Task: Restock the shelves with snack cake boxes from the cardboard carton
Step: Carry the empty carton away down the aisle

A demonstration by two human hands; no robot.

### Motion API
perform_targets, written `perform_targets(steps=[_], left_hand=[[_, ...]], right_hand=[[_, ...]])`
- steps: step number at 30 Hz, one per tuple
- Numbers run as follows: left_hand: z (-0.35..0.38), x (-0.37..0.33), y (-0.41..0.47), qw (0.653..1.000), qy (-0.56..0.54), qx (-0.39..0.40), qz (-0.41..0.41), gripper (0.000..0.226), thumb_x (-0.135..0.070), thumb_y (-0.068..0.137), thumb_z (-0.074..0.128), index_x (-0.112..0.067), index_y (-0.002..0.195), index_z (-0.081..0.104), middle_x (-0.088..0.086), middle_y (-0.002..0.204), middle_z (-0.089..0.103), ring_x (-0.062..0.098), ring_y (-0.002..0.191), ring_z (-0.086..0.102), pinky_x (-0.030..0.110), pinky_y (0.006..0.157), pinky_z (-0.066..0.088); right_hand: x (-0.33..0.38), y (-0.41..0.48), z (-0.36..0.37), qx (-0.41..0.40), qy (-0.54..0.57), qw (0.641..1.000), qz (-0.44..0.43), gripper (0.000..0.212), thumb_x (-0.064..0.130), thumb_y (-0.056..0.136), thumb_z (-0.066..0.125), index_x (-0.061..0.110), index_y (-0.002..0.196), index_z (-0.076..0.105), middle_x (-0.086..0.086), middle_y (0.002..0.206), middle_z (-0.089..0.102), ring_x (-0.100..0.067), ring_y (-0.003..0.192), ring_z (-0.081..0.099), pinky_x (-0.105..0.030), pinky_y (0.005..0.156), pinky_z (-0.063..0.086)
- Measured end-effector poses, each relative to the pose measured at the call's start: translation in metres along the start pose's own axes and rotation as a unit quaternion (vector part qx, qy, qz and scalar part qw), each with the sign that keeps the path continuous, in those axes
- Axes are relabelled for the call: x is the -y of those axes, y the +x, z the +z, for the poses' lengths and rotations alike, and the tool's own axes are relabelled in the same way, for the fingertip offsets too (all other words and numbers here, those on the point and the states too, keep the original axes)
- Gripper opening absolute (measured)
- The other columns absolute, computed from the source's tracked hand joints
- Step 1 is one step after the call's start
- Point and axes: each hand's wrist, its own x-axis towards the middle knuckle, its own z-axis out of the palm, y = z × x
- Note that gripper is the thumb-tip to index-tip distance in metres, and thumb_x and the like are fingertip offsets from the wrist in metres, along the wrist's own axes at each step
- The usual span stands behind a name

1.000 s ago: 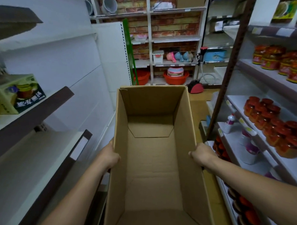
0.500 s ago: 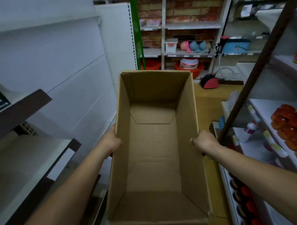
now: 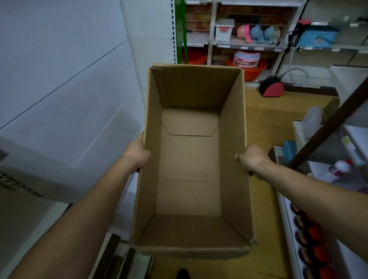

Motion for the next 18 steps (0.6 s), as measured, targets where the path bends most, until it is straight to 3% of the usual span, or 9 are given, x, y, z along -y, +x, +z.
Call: perform_targets(steps=[6,10,14,18], left_hand=[[-0.02,-0.012,0.053,1.0,0.001,0.001,0.002,0.06,0.005,0.098,0.049,-0.021,0.15,0.036,0.012,0.116,0.062,0.031,0.088,0.064,0.033,0.053,0.053],[-0.027,-0.017,0.078,1.0,0.0,-0.004,-0.008,0.065,0.005,0.098,0.049,-0.023,0.154,0.031,0.012,0.117,0.06,0.029,0.086,0.063,0.033,0.052,0.051],[-0.032,-0.019,0.099,1.0,0.006,-0.002,-0.016,0.071,0.007,0.096,0.052,-0.024,0.156,0.03,0.016,0.128,0.06,0.038,0.105,0.062,0.036,0.057,0.052],[-0.035,-0.019,0.123,1.0,0.005,-0.005,-0.027,0.07,0.007,0.097,0.05,-0.026,0.156,0.03,0.012,0.122,0.06,0.028,0.089,0.063,0.038,0.061,0.055]], right_hand=[[0.04,0.042,0.008,0.004,0.007,1.0,0.006,0.025,0.025,0.102,0.058,0.008,0.12,0.059,-0.016,0.109,0.066,-0.036,0.089,0.067,-0.05,0.082,0.062],[0.056,0.065,0.017,0.002,0.018,1.0,0.002,0.024,0.025,0.101,0.059,0.008,0.119,0.06,-0.016,0.111,0.067,-0.037,0.091,0.067,-0.047,0.079,0.062],[0.067,0.091,0.028,0.006,0.046,0.999,0.007,0.021,0.024,0.1,0.06,0.01,0.115,0.06,-0.015,0.112,0.067,-0.037,0.094,0.067,-0.05,0.082,0.062],[0.079,0.123,0.041,0.019,0.054,0.998,0.005,0.017,0.025,0.099,0.062,0.012,0.109,0.059,-0.015,0.11,0.067,-0.037,0.091,0.068,-0.05,0.079,0.063]])
